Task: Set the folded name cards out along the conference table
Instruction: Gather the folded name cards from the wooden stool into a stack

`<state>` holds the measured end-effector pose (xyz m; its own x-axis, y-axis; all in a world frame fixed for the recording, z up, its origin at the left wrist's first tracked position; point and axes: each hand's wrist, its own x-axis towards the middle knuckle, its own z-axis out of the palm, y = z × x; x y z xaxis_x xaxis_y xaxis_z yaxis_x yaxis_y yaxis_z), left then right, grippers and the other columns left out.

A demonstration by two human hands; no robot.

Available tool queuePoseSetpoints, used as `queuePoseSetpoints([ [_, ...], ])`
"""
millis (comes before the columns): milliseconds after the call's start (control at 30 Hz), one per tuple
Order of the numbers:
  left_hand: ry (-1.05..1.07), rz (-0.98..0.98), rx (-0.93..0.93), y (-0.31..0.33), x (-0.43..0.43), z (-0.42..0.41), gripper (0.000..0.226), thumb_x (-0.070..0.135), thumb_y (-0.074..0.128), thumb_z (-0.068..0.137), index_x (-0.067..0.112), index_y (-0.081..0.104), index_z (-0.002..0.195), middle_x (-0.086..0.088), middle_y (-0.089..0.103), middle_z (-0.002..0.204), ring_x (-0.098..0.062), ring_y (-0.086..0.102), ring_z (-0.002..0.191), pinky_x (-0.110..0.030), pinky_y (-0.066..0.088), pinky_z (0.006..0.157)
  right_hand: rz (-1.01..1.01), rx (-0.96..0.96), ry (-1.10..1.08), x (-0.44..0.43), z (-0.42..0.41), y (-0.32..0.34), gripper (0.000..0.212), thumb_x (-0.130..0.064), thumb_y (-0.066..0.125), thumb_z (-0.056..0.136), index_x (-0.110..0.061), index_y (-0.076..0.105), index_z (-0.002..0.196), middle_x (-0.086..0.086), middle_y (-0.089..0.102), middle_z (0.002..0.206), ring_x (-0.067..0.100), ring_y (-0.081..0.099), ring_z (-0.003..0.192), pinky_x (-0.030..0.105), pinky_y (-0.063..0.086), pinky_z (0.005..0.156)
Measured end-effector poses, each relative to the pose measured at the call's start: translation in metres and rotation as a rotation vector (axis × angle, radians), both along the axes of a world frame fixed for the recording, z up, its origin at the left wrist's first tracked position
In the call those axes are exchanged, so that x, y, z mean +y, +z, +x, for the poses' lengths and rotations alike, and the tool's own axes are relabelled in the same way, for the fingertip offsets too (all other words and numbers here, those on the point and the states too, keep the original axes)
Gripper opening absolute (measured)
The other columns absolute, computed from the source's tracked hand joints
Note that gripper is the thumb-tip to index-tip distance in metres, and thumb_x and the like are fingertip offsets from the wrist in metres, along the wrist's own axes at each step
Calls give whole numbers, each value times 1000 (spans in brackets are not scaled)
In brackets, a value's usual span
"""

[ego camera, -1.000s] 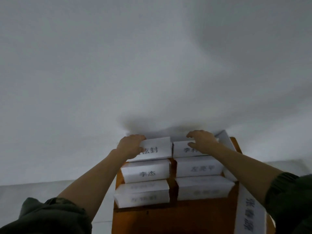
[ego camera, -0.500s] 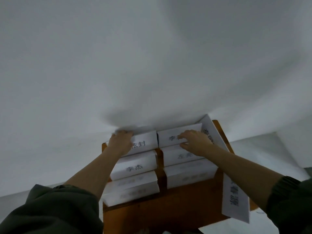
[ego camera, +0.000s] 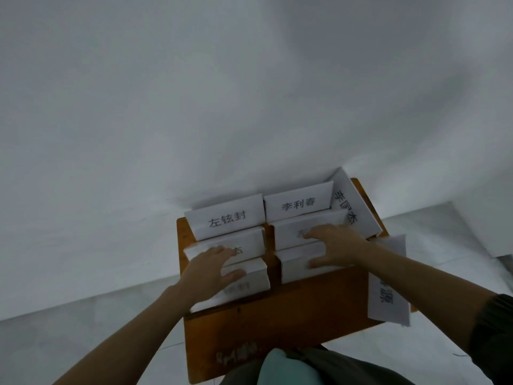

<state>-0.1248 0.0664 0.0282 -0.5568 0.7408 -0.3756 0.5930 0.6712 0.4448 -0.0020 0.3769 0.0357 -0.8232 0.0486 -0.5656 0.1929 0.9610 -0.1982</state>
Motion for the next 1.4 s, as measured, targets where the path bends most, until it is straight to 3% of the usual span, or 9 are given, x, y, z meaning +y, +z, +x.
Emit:
queuePoseSetpoints([
  [100,-54,-141,-35,-19,-19,10,106,93,29,62,29,33,146,4,41,149,-16,41,133,-34,36,108,36,-74,-26,3,11,-14,81,-65,61,81,-31,33,149,-2,34,156,20,34,140,44,27,115],
  [167,-65,-217,0,-34,-34,15,87,75,52,75,30,31,146,4,43,144,-16,43,130,-32,39,106,55,-70,-22,1,16,-20,66,-54,61,87,-31,39,145,-2,44,149,18,42,134,41,33,112],
  [233,-47,-255,85,-46,-43,18,70,58,59,83,30,35,143,5,47,139,-15,46,125,-30,40,104,44,-76,-26,1,16,-21,55,-47,61,90,-31,47,141,-2,52,142,17,47,128,38,37,108],
  [367,-8,-263,117,-53,-45,16,59,52,61,84,31,43,137,6,52,133,-14,51,119,-28,44,100,0,-107,-18,0,7,1,50,-46,63,89,-35,52,136,-4,57,134,15,52,120,37,43,102],
  [533,37,-224,91,-56,-45,15,56,50,64,82,32,47,132,9,55,131,-11,54,115,-26,45,97,-15,-14,50,-7,-23,66,55,-50,61,90,-28,50,139,-5,58,134,12,53,117,33,41,101],
  [667,57,-221,88,-56,-43,16,55,50,64,83,30,49,131,9,56,129,-11,54,116,-27,44,99,-40,113,95,-22,-61,104,52,-52,59,91,-30,53,138,-5,64,125,9,54,94,27,43,80],
  [767,65,-205,78,-53,-41,18,51,48,64,83,28,51,128,8,58,127,-11,55,113,-26,44,97,17,183,144,-41,-93,117,50,-53,57,92,-33,52,138,-3,64,124,18,57,103,31,43,80],
  [1167,65,-224,109,-46,-35,21,42,42,61,86,23,54,122,1,60,123,-18,58,109,-32,49,93,57,136,223,-109,-193,37,50,-46,58,92,-30,50,139,2,56,135,24,56,114,36,47,89],
  [1400,54,-260,119,-50,-36,17,48,41,61,86,23,50,130,0,56,130,-20,54,116,-34,44,99,54,98,186,-118,-210,-5,41,-41,62,89,-23,60,125,1,60,126,24,58,110,34,47,78],
])
